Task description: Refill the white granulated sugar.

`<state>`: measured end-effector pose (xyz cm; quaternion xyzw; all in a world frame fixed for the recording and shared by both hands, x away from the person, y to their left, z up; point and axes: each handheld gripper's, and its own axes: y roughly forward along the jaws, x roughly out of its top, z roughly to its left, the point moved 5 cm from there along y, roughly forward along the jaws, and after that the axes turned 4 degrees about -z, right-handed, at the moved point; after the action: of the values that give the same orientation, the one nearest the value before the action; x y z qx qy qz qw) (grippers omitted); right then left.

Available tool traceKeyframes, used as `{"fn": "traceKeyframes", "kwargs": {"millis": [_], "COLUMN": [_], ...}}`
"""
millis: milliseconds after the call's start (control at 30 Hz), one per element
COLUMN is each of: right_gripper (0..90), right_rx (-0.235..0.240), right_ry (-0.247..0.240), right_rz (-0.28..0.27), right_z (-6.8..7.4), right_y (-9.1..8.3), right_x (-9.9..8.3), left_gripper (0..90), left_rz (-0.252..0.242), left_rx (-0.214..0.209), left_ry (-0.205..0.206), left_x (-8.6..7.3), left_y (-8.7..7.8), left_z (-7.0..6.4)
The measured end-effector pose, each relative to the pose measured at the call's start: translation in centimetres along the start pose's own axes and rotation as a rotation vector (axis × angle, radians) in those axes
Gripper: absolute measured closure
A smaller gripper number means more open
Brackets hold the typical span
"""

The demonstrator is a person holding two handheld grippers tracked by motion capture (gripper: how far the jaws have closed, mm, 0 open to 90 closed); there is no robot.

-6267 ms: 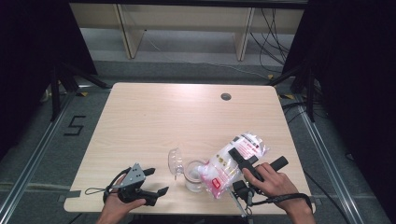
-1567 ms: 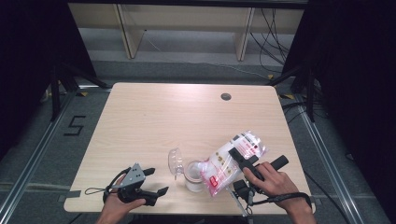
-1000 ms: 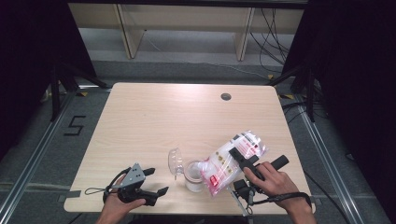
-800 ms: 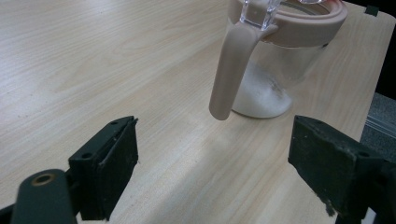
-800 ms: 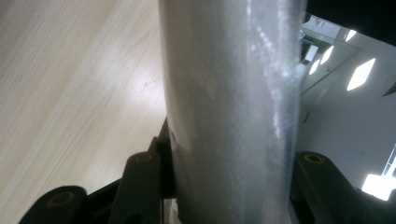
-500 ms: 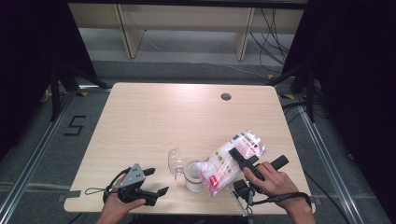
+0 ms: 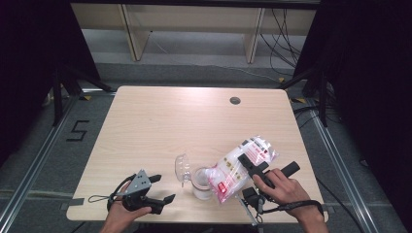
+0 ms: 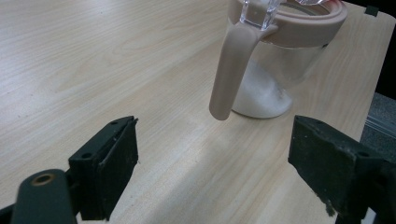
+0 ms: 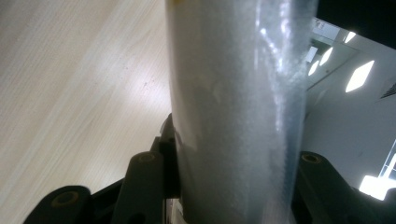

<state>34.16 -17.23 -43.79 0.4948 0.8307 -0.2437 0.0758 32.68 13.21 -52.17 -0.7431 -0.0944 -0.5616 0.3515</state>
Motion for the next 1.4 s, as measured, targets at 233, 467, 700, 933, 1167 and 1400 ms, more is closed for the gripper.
{"fn": "traceKeyframes", "kwargs": {"millis": [233, 467, 700, 933, 1167, 1400], "right_gripper": [62.9, 63.4, 64.0, 64.4, 64.9, 65.7], "right_rx": [0.0, -0.002, -0.002, -0.004, -0.004, -0.011], "right_ry": [-0.005, -0.009, -0.013, -0.007, -0.005, -0.028], "right_rz": [0.002, -0.001, -0.002, -0.006, -0.009, -0.019], "right_z": [-0.08, -0.08, -0.09, -0.09, -0.11, -0.2], "right_y": [-0.09, -0.13, -0.09, -0.07, -0.01, 0.13], "right_x": [0.12, 0.17, 0.2, 0.19, 0.19, 0.24], "left_gripper": [15.4, 15.4, 15.4, 15.4, 15.4, 15.4], "left_rz": [0.0, 0.0, 0.002, 0.004, 0.0, 0.008], "left_rx": [0.0, 0.0, 0.0, 0.0, 0.0, 0.0], "left_ry": [-0.001, 0.009, 0.003, 0.006, -0.001, 0.009], "left_x": [0.0, 0.02, 0.0, -0.01, 0.0, -0.03], "left_y": [-0.01, -0.02, -0.04, -0.06, 0.0, -0.06], "left_z": [0.0, 0.06, 0.02, 0.03, -0.01, 0.08]}}
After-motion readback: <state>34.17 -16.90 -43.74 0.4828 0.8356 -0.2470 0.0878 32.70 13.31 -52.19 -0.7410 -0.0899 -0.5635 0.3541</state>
